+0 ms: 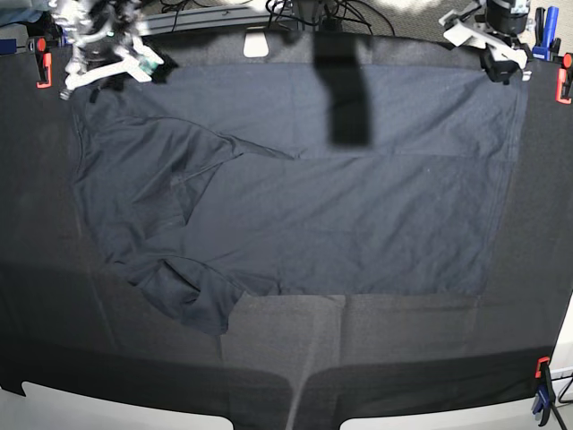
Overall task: Layout the t-shirt on the table in an organized manner, then fold the t-shirt properly
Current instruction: 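Pull the shirt edge with both grippers to spread it flat, then release the shirt edge and raise both grippers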
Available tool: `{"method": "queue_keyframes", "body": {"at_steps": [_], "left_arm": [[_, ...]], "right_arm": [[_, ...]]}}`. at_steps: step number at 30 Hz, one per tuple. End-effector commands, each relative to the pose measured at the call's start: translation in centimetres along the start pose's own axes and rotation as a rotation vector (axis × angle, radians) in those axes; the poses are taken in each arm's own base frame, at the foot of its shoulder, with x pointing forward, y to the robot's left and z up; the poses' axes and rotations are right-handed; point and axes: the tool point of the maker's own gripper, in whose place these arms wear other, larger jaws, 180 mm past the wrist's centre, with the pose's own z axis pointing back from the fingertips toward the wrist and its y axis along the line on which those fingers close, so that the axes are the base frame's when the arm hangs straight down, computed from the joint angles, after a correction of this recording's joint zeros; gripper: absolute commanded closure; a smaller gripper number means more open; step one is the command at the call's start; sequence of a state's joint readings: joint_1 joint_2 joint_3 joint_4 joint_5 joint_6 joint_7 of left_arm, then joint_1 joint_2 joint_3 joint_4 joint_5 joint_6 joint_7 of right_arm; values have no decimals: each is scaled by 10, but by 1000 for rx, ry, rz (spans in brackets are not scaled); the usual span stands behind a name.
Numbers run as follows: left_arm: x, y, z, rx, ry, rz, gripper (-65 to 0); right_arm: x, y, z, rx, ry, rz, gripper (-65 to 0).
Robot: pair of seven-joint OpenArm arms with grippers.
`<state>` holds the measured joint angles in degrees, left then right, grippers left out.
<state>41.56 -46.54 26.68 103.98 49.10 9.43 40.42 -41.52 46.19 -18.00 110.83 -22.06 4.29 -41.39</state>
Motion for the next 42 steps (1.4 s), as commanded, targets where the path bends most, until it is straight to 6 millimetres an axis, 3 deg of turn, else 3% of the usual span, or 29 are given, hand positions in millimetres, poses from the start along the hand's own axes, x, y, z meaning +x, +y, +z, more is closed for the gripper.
{"method": "queue_keyframes", "body": {"at_steps": [1, 5, 8, 9, 12, 19, 22, 35, 42], "left_arm": [[-1, 9, 1, 36, -6, 0, -168], [-1, 10, 1, 37, -6, -1, -168], [-1, 9, 1, 36, -6, -1, -153], [-1, 9, 1, 36, -6, -1, -133], [-1, 10, 1, 37, -6, -1, -52], [-2, 10, 1, 39, -2, -4, -43], [-2, 10, 1, 39, -2, -4, 0], [-14, 2, 12, 40, 56, -64, 0], [-13, 4, 19, 73, 46, -94, 0]], "right_arm": [[3, -7, 2, -21, -20, 13, -228], [5, -6, 2, -19, -31, 12, -161], [5, -5, 2, -14, -31, 7, -15], [5, -5, 2, -14, -31, 7, 0], [2, -1, 3, -7, -20, 16, 0], [-19, 18, 25, -16, 60, 117, 0], [-25, 20, 31, -32, 84, 139, 0], [-39, 35, 39, -3, 132, 173, 0], [-39, 31, 39, -26, 133, 155, 0]]}}
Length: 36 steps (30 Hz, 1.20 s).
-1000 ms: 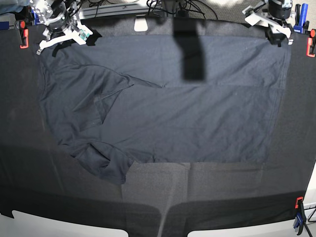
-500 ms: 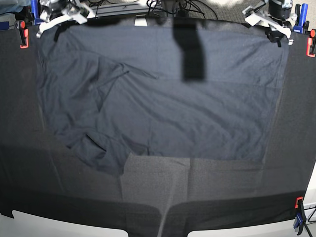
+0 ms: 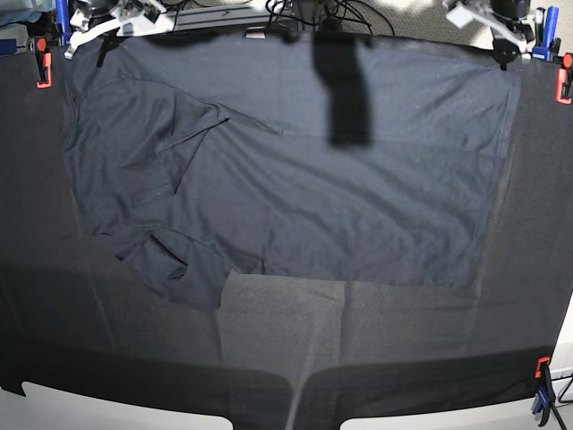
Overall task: Layout the t-shirt on the table in an organized manner, then fold the t-shirt properly
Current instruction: 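Release the shirt edge and raise both grippers, then move both grippers down toward the shirt's sides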
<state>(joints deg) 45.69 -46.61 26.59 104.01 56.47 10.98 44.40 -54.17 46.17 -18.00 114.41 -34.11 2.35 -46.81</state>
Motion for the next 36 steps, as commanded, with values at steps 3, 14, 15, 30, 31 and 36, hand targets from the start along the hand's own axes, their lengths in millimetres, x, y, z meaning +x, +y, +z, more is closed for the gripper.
{"method": "queue_keyframes", "body": {"at_steps": [3, 14, 15, 30, 31, 36], "left_arm": [[-2, 18, 2, 84, -2, 42, 0], [-5, 22, 3, 108, 13, 66, -216], [-6, 22, 3, 108, 21, 67, -216], [-28, 54, 15, 202, 191, 225, -216], [-25, 58, 15, 211, 174, 233, -216], [-9, 99, 10, 317, 110, 311, -216]], "right_arm": [[-3, -7, 3, -29, 12, -4, 0], [20, -26, 18, -74, -68, -63, -106], [25, -27, 21, -72, -83, -72, -106], [67, 25, 52, 70, -218, -23, -229], [69, 22, 53, 43, -224, -29, -229], [81, -38, 53, -236, -265, -177, -229]]}}
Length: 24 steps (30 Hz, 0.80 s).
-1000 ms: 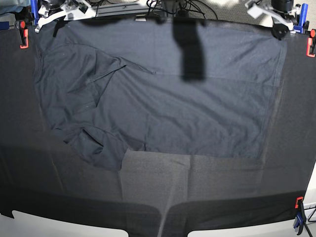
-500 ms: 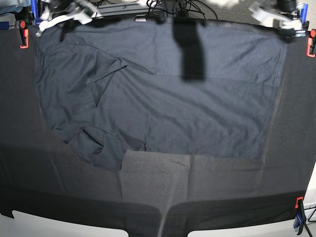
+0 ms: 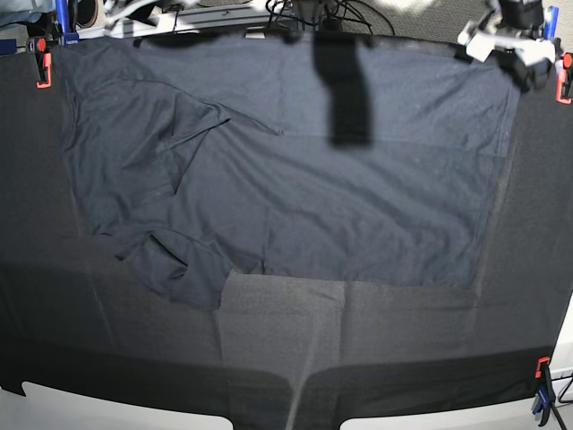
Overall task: Layout the t-shirt on the table in an organized manner, then fold the t-shirt properly
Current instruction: 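Move both grippers down toward the shirt's sides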
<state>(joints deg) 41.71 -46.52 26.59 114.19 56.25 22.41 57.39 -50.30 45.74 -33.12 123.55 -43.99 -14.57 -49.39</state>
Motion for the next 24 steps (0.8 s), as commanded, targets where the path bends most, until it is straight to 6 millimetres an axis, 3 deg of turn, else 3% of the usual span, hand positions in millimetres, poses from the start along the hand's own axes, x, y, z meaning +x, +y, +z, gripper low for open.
{"method": "queue_keyframes", "body": {"at_steps": [1, 7, 10, 17, 20, 24], "left_arm": [[11, 23, -4, 79, -47, 48, -216], [57, 66, -44, 109, -179, 322, -215], [80, 89, -69, 80, -234, 446, -216], [135, 167, -115, 141, -399, 664, -215], [151, 180, -145, 127, -404, 738, -215], [164, 181, -196, 39, -360, 800, -215]], "right_arm": [[11, -20, -2, -79, -33, -48, -229], [40, -80, -32, -238, -71, -271, -229], [44, -119, -44, -321, -77, -398, -229], [26, -189, -57, -405, -102, -593, -229], [14, -208, -55, -444, -95, -636, -229], [0, -223, -51, -493, -71, -648, -229]]}}
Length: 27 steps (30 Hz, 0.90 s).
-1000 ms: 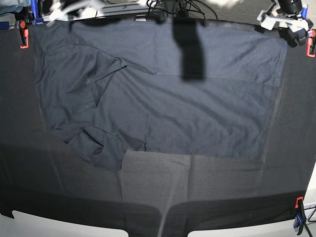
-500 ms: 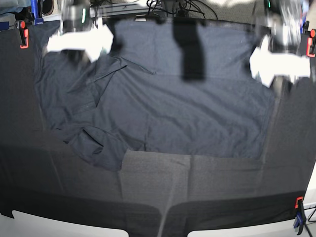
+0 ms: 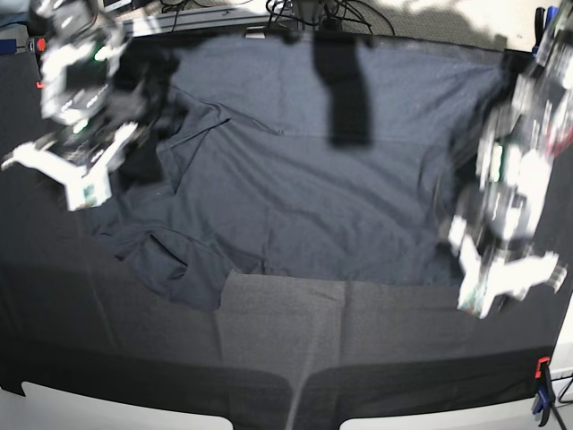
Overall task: Layout the t-shirt on the table in an organized manner, then fold the t-shirt properly
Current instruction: 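Move both grippers down toward the shirt's sides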
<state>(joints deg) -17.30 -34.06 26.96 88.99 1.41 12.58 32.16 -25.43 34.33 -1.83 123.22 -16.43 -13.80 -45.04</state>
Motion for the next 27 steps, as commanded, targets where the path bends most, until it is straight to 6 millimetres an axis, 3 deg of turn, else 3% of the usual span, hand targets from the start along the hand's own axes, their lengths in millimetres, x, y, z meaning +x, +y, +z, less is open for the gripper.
{"method": "queue_keyframes", "body": {"at_steps": [1, 6, 10, 13, 16, 21, 24, 27], "left_arm": [[16, 22, -14, 46, -31, 15, -216], [-20, 47, -68, 59, 175, 204, -216], [-56, 26, -93, -96, 308, 378, -216], [-81, -7, -96, -237, 391, 588, -215], [-99, -18, -94, -284, 387, 788, -215], [-95, -1, -94, -307, 265, 987, -215], [-98, 18, -96, -243, 223, 959, -215], [-100, 23, -96, -222, 209, 939, -215]], "right_arm": [[10, -10, 1, -25, -39, 8, -229], [8, -5, 1, -10, -28, -14, -228], [5, 4, 3, 0, -11, -56, -228], [3, 11, 5, 11, 4, -86, -228], [0, 16, 6, 19, 23, -106, -228], [-3, 20, 8, 25, 43, -120, -228], [-8, 20, 8, 27, 70, -119, -228], [-12, 22, 8, 34, 96, -113, -228]]}}
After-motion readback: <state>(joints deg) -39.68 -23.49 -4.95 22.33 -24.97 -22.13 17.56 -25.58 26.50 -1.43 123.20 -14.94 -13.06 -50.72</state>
